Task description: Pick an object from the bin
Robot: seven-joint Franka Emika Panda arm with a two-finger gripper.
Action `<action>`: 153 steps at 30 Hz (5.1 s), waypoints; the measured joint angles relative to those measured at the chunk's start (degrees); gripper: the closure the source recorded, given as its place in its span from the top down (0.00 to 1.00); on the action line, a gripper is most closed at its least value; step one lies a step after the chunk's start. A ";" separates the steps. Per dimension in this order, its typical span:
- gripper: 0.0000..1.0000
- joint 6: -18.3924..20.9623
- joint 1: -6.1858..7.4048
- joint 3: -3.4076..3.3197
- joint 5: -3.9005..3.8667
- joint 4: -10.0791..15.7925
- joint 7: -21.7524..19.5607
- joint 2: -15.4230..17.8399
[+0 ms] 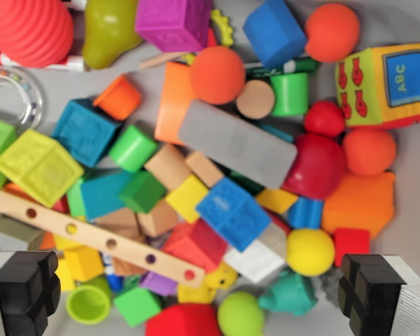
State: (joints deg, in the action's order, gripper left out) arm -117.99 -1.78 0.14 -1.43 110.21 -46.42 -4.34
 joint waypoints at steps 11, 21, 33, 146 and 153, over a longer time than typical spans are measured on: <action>1.00 0.00 0.00 0.00 0.00 0.00 0.00 0.00; 1.00 0.00 0.00 -0.02 0.00 0.16 -0.60 -0.01; 1.00 -0.72 0.00 -0.36 0.00 0.84 -3.13 -0.29; 1.00 -27.79 -0.73 -7.17 6.49 10.42 -57.66 -21.54; 1.00 -29.85 -0.97 -6.81 6.87 10.25 -57.36 -23.79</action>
State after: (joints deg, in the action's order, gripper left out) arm -147.84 -2.75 -6.67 5.44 120.45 -103.79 -28.12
